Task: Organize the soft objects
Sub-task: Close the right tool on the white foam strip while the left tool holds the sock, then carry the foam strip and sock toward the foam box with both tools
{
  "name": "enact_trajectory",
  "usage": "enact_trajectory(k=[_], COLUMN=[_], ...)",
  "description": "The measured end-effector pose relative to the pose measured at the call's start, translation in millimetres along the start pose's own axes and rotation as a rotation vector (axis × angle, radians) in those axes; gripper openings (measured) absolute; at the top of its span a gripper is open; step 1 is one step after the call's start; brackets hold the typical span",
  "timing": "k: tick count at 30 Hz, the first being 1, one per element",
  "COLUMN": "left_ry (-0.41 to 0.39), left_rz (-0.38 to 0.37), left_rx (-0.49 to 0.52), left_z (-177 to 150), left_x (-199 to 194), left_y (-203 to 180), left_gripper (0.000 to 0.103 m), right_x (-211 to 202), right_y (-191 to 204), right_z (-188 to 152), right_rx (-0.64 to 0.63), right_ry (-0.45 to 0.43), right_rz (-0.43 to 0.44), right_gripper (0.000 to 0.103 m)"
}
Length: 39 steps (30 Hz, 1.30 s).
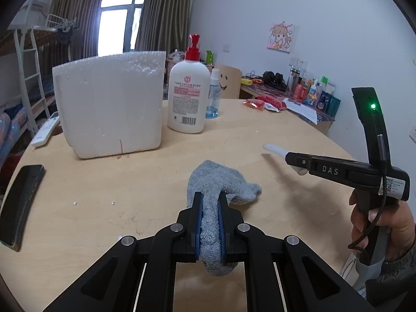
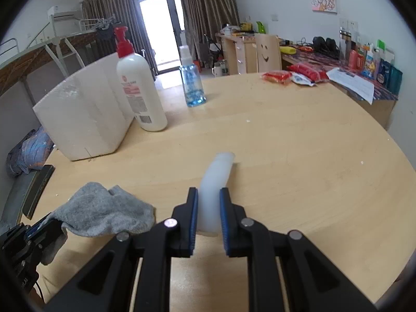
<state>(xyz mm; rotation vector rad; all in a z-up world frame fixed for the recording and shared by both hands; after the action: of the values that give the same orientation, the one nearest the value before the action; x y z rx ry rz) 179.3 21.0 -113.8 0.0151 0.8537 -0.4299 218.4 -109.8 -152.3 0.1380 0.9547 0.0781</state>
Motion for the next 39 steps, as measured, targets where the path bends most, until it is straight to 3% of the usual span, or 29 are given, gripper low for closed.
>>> enact_trajectory(k=[14,39], left_ry=[-0.076,-0.262], left_rz=[0.032,0.243], left_rx=[0.017,-0.023], left_z=[17,48], left_x=[-29,-97], left_y=[-10,-4], left_gripper=[0.011,0.011], right_x=[-40,-93], right_y=[8,32], right_z=[5,16], right_rx=[-0.061,-0.21], right_ry=[-0.098,-0.263], right_rz=[0.057,0.201], right_gripper=[0.02,0.02])
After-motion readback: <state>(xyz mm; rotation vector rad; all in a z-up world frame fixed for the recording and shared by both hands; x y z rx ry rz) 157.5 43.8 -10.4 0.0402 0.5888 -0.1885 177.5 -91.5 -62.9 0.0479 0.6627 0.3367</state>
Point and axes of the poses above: each gripper's, at about its wrist camera, not at the fingertips, and x roughly the way its jaws point, y to its left, z to its top, the point moved 7 cm from there along x, roughly the way its jaws point, and after that the axes turned 12 degrees about y, right-handed, at the moved point
